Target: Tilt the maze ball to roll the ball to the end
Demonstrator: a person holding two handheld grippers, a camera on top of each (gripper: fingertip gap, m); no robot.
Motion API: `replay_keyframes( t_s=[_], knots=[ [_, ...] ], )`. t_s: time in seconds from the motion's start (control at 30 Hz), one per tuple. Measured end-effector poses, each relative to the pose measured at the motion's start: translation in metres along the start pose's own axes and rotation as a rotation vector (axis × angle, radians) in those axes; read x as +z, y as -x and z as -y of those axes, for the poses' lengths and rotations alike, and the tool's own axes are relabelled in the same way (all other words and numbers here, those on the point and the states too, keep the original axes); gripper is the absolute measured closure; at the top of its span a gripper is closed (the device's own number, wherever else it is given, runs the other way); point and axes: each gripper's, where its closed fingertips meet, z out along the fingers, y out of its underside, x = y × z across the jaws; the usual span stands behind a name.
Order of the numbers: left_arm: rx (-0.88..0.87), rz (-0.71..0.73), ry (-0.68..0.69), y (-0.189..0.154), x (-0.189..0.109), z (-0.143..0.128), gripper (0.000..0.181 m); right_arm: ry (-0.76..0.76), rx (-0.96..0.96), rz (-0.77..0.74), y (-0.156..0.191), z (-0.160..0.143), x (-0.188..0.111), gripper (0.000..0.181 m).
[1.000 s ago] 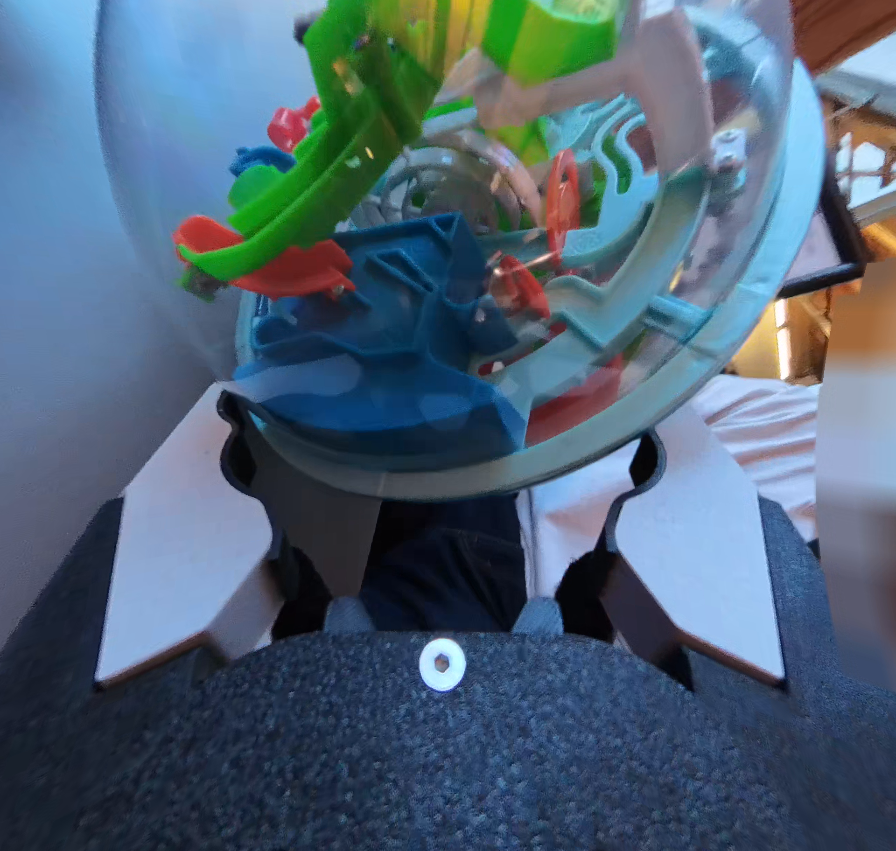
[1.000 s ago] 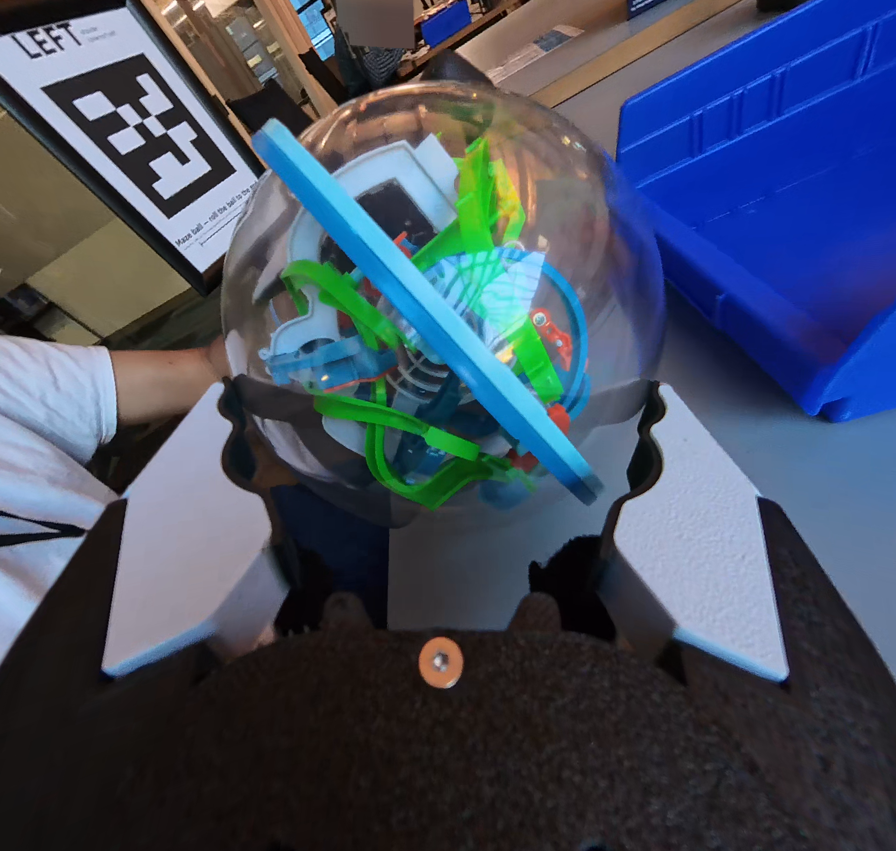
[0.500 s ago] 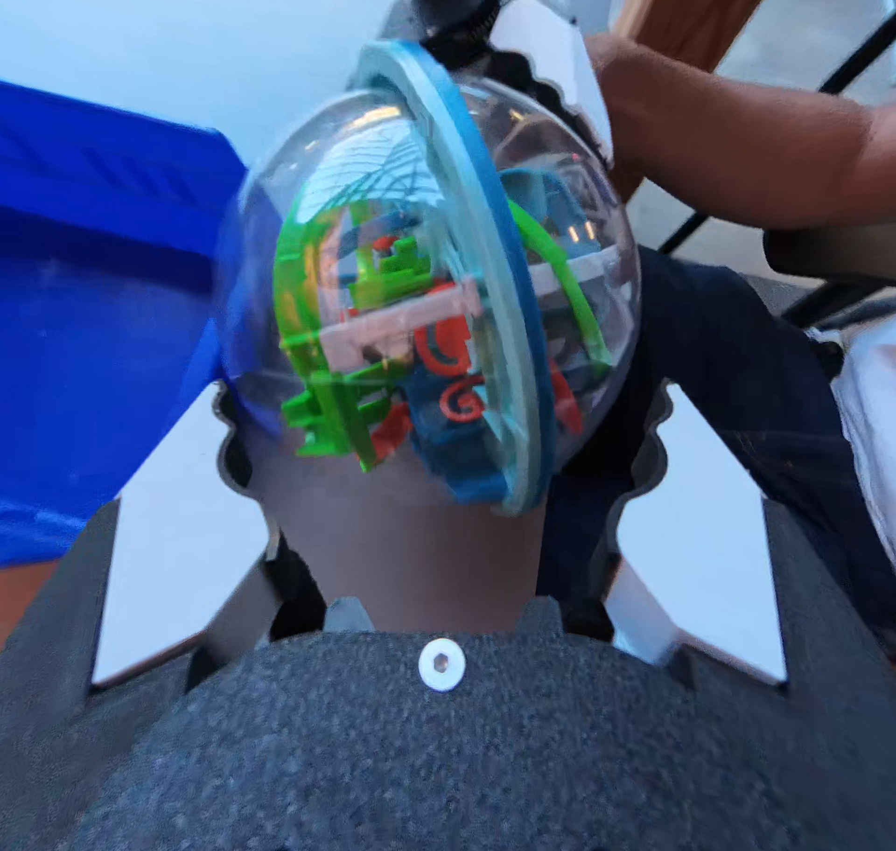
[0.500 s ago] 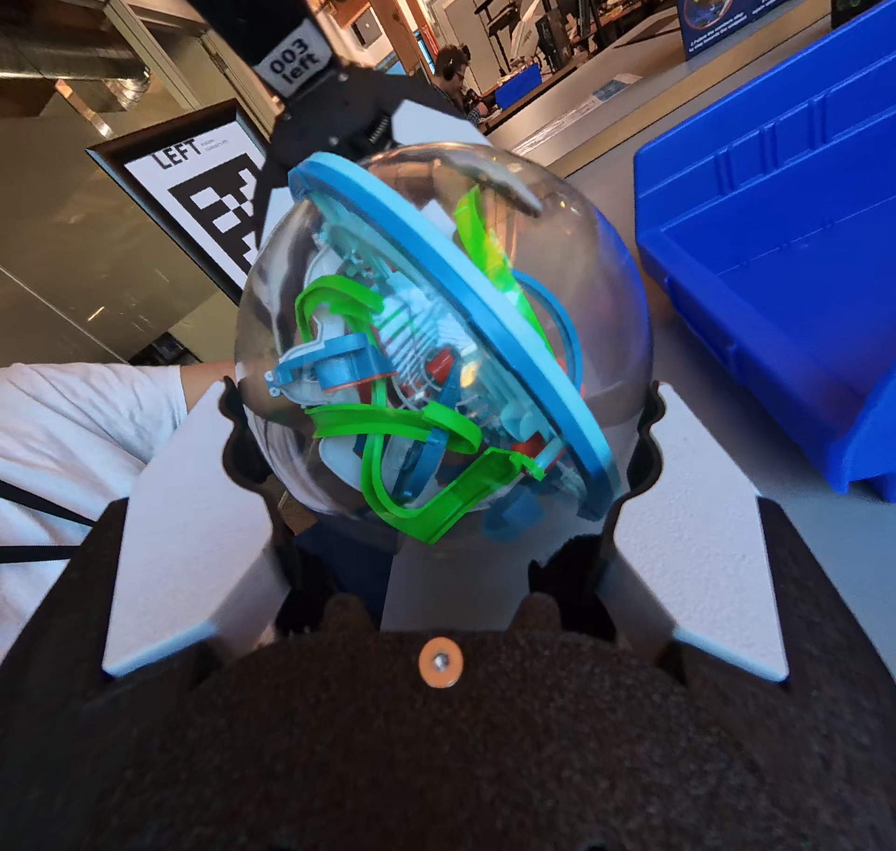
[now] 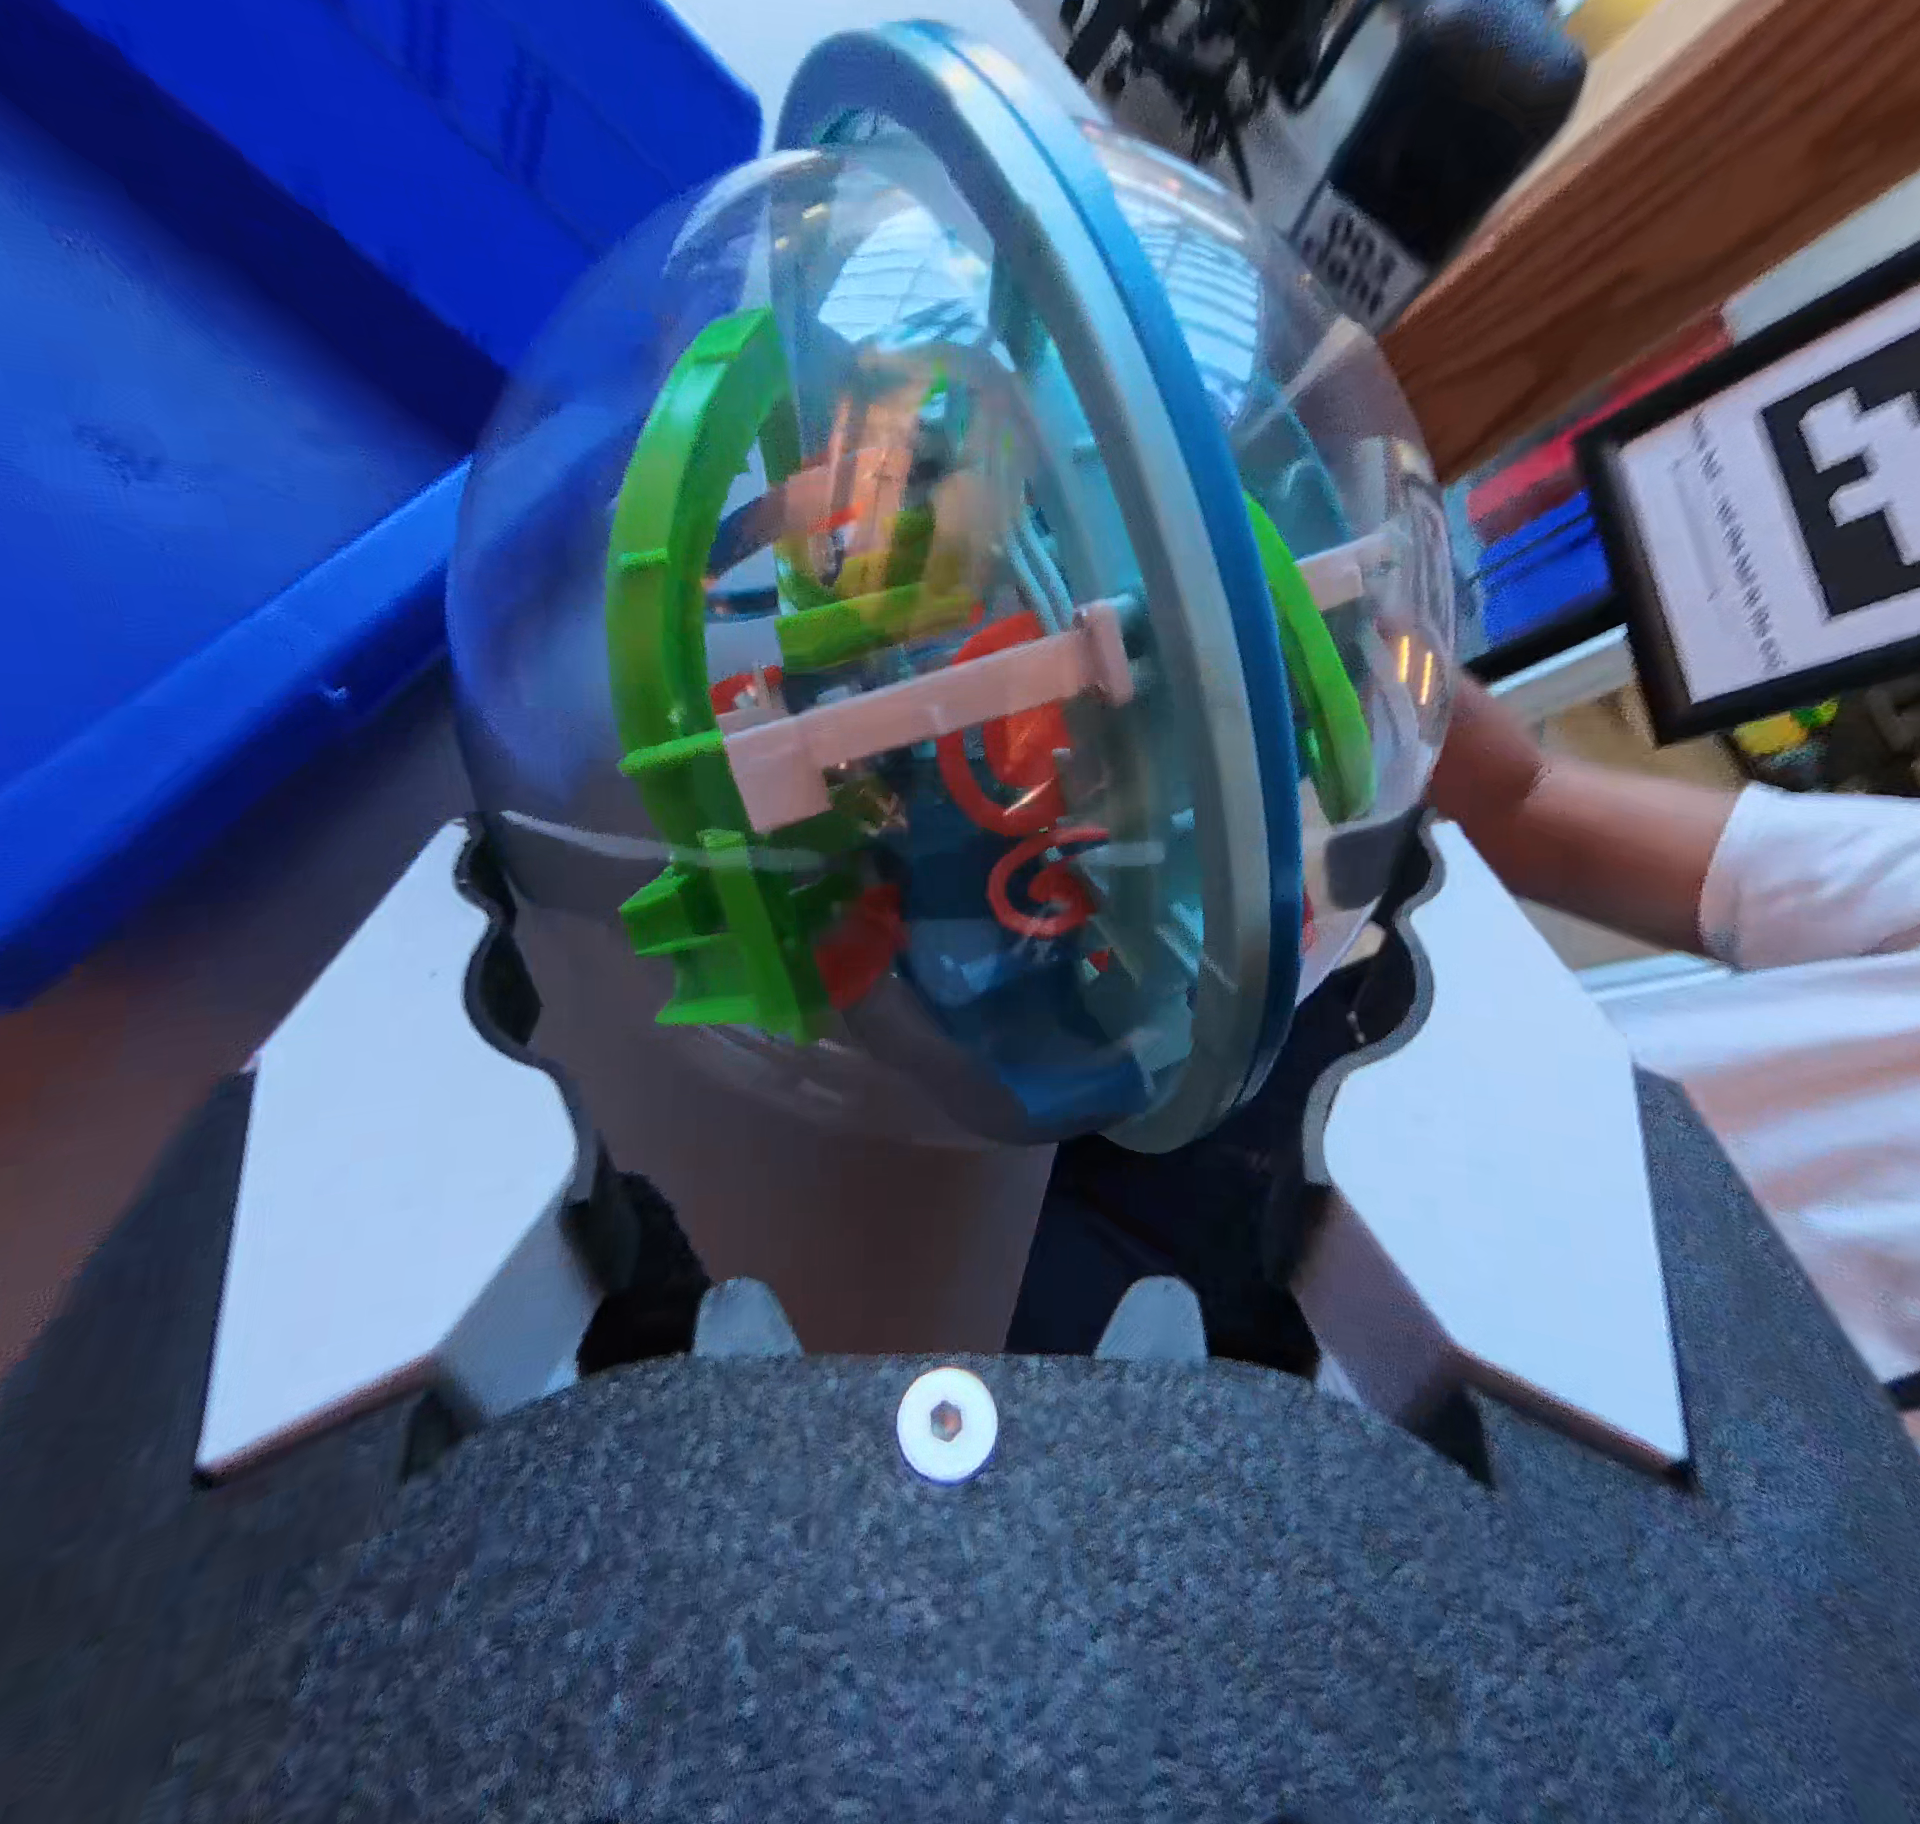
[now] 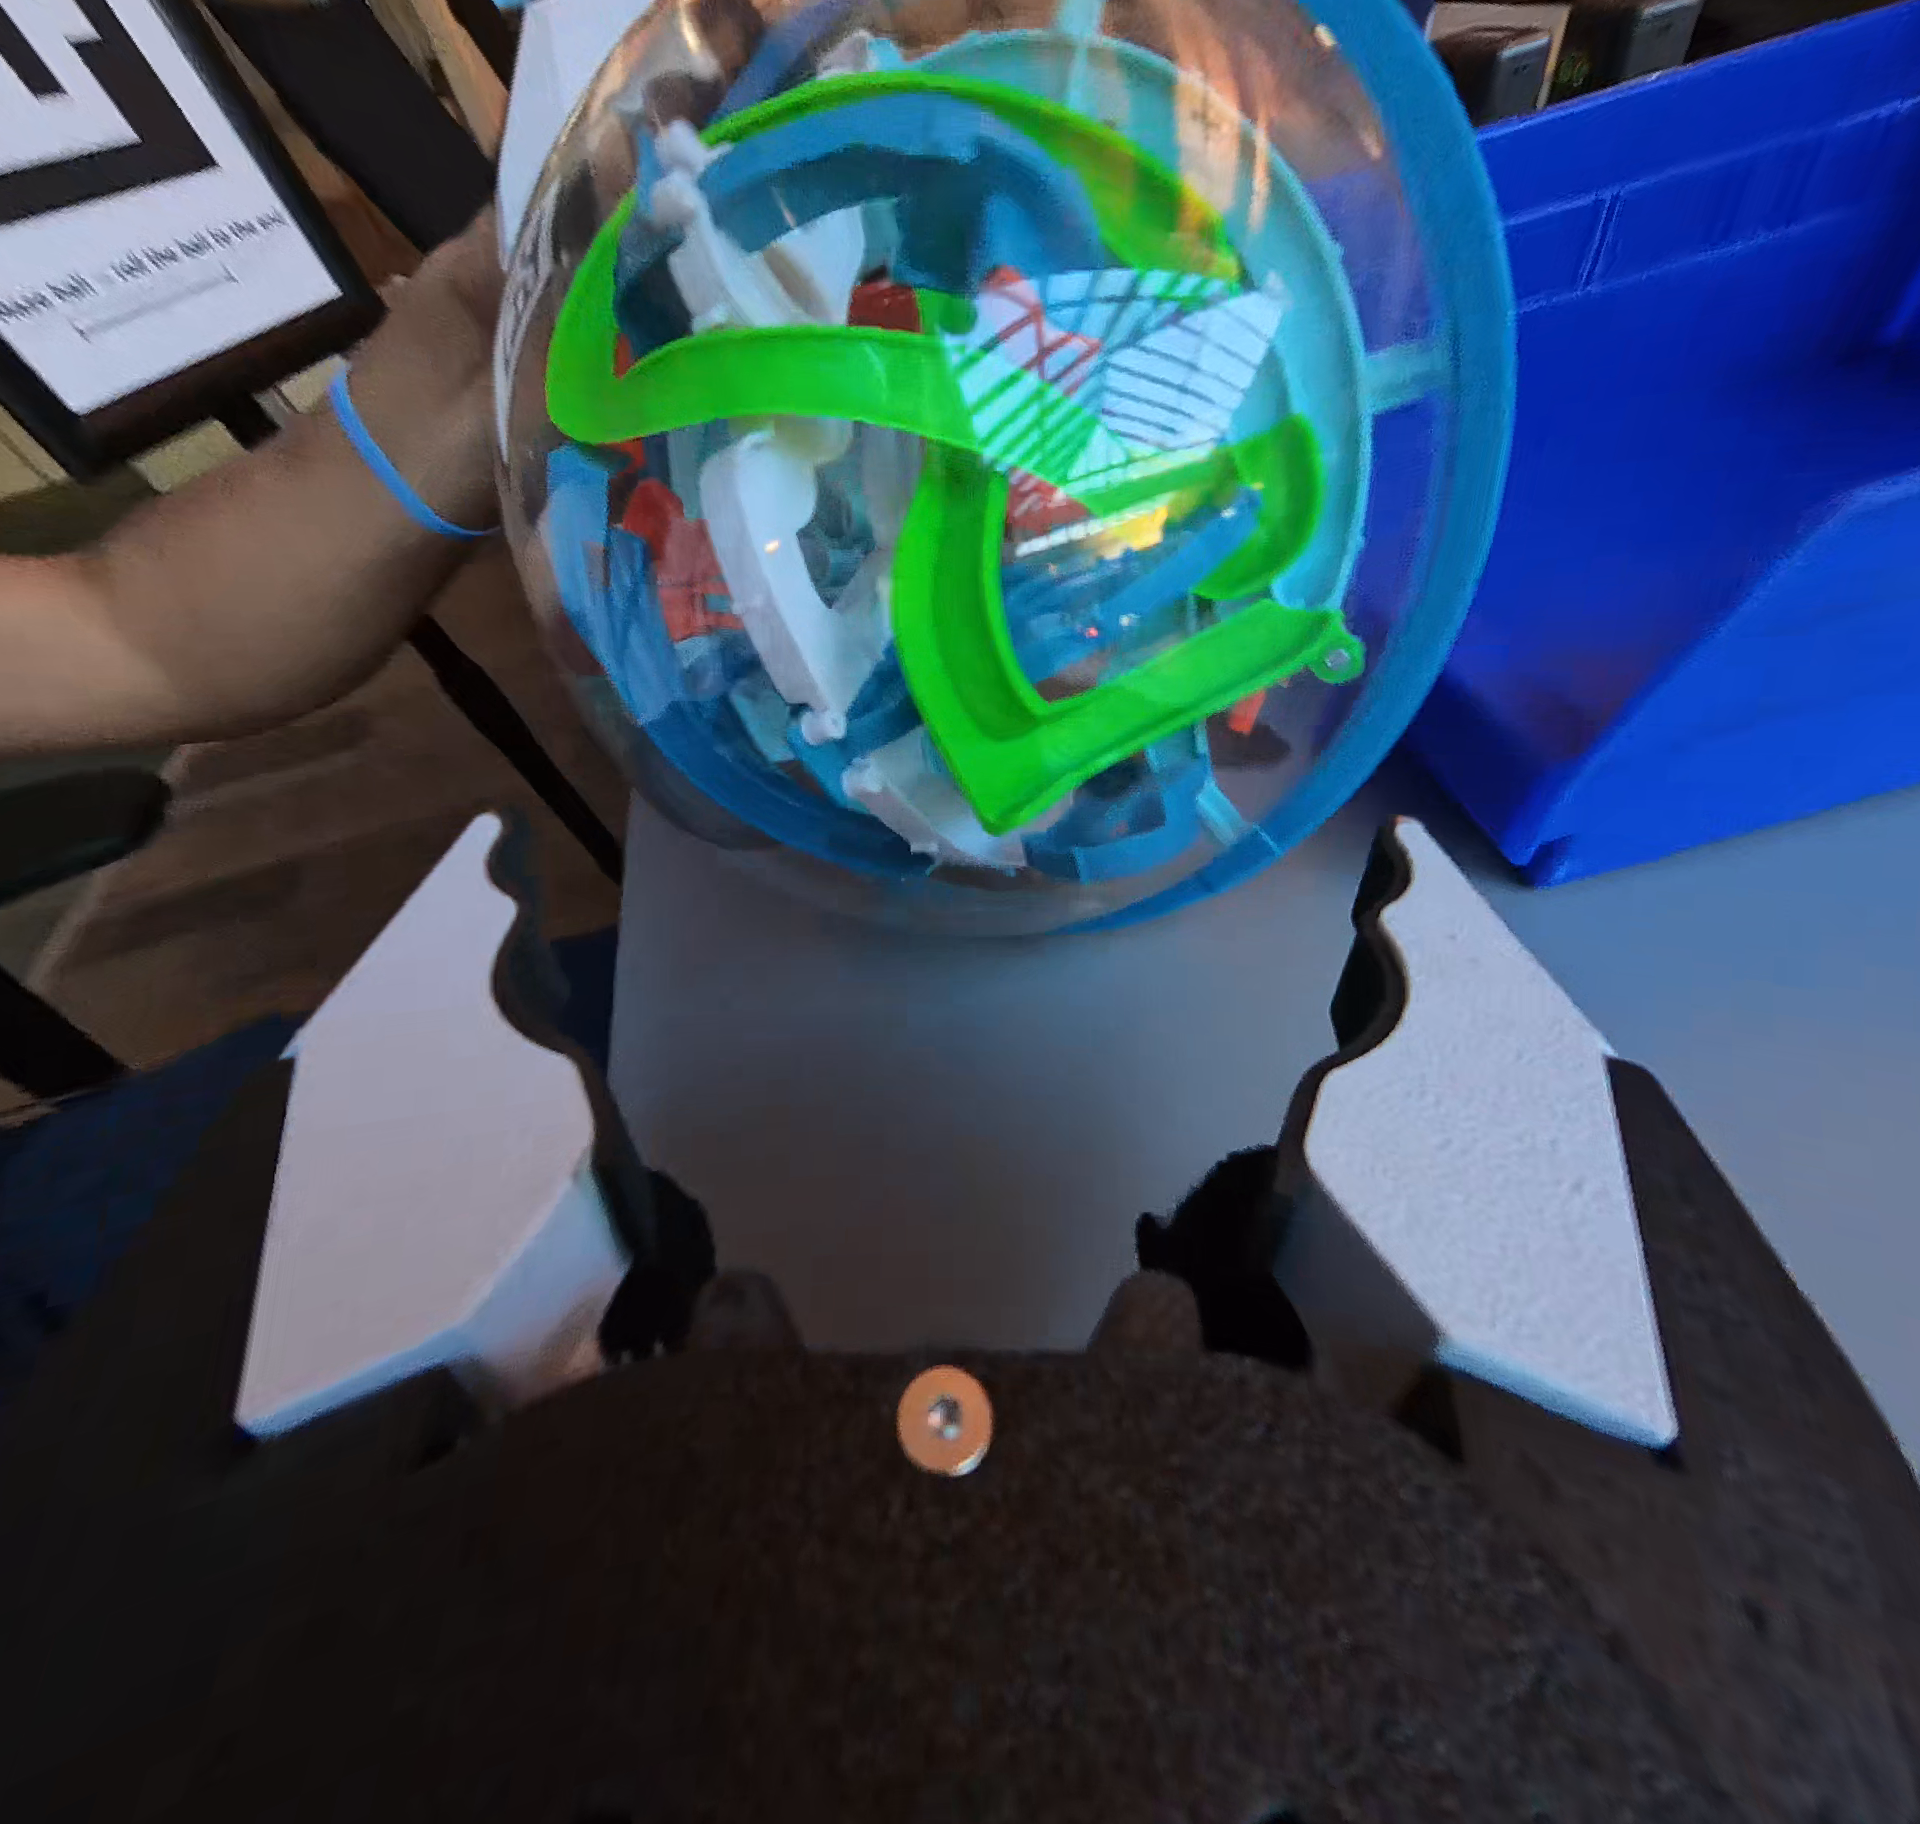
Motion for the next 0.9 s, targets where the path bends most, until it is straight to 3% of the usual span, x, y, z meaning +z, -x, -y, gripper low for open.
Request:
replay_keyframes(
  t_s=[0.13,0.23,0.43,0.67,0.9],
  knots=[
    [-0.088,-0.027,-0.039,-0.003,0.002,-0.003,0.023,-0.033,-0.065,-0.078,-0.003,0.010,0.020,0.028],
    [-0.170,-0.071,-0.041,-0.009,-0.001,-0.009,0.023,-0.050,-0.069,-0.051,0.008,0.019,0.021,0.028],
    [-0.284,-0.217,-0.141,-0.032,-0.008,-0.012,0.023,-0.017,-0.018,-0.023,0.028,0.042,0.010,0.027],
    [-0.397,-0.382,-0.228,-0.056,-0.004,-0.017,0.023,0.123,0.070,-0.049,0.050,0.051,-0.005,0.027],
    [-0.427,-0.535,-0.282,-0.077,-0.009,-0.029,0.024,0.185,0.070,-0.083,0.073,0.064,-0.008,0.027]
  ],
)
